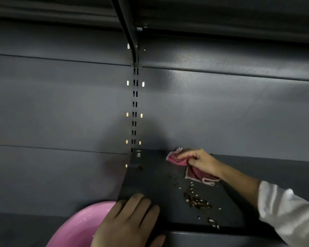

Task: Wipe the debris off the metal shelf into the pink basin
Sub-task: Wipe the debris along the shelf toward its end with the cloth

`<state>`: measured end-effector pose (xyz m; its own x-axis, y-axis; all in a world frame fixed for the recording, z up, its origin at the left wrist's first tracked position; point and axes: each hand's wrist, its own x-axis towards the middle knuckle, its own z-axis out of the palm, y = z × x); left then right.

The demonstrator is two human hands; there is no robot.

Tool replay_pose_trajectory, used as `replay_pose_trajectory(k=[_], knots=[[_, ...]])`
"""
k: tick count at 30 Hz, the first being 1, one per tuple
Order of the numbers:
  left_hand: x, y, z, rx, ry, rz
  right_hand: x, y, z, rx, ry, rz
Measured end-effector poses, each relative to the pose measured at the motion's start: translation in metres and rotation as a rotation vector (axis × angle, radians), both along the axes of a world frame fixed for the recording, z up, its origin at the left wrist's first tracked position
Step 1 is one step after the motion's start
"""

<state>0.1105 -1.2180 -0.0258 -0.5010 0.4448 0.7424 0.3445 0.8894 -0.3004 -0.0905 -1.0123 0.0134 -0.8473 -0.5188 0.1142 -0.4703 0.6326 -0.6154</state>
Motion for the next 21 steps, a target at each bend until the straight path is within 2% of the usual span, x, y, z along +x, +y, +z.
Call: replay_pose_trajectory(k=[3, 7, 11, 15, 18, 21], knots=[[0.001, 0.001, 0.002, -0.004, -0.001, 0.013, 0.023, -0.005, -0.001, -0.084, -0.056, 0.088], [0.003, 0.000, 0.001, -0.007, -0.021, -0.006, 0.039, -0.005, 0.008, -0.071, -0.135, 0.185], [0.003, -0.004, 0.002, -0.018, -0.104, -0.016, 0.010, -0.008, 0.029, -0.284, -0.078, 0.052], [0.008, -0.005, 0.014, -0.049, -0.190, 0.011, -0.017, -0.042, 0.023, -0.141, -0.020, 0.000], [0.008, -0.005, 0.017, -0.066, -0.197, 0.030, -0.018, -0.082, 0.009, -0.027, -0.035, 0.064], [0.007, -0.005, 0.015, -0.052, -0.201, 0.037, -0.011, -0.107, 0.006, -0.002, -0.067, 0.166]])
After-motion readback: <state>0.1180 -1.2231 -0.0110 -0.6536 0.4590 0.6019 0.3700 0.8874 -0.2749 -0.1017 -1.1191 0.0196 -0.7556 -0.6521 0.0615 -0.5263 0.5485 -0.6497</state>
